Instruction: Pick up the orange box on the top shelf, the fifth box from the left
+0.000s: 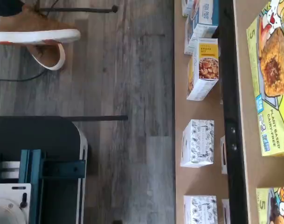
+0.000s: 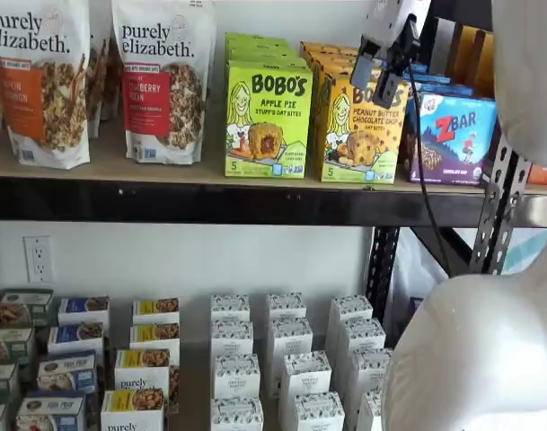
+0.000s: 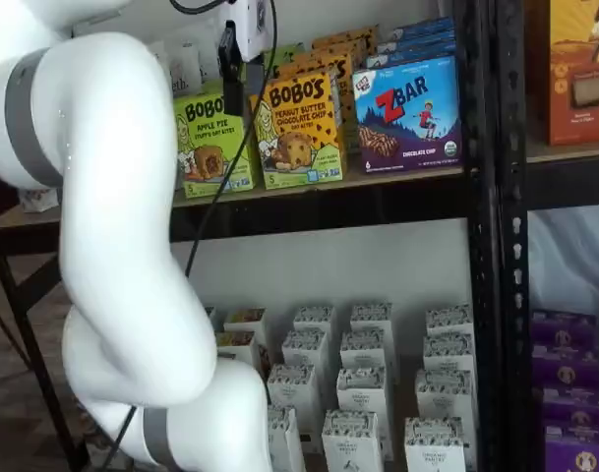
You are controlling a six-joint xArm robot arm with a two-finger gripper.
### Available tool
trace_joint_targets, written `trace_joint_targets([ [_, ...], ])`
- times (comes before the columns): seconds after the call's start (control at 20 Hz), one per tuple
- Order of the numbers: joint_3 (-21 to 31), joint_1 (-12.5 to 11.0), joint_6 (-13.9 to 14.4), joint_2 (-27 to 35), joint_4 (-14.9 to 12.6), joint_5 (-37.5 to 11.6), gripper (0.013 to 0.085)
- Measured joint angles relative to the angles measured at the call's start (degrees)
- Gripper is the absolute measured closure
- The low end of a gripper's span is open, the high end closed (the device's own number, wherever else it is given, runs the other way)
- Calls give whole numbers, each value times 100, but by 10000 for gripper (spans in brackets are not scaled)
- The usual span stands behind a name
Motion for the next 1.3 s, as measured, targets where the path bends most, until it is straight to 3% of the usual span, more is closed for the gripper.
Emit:
trace_joint_targets([
  [0.4, -95, -84, -59, 73, 48, 186, 130],
  [1.3, 400, -359, -187, -296, 692, -903, 130],
])
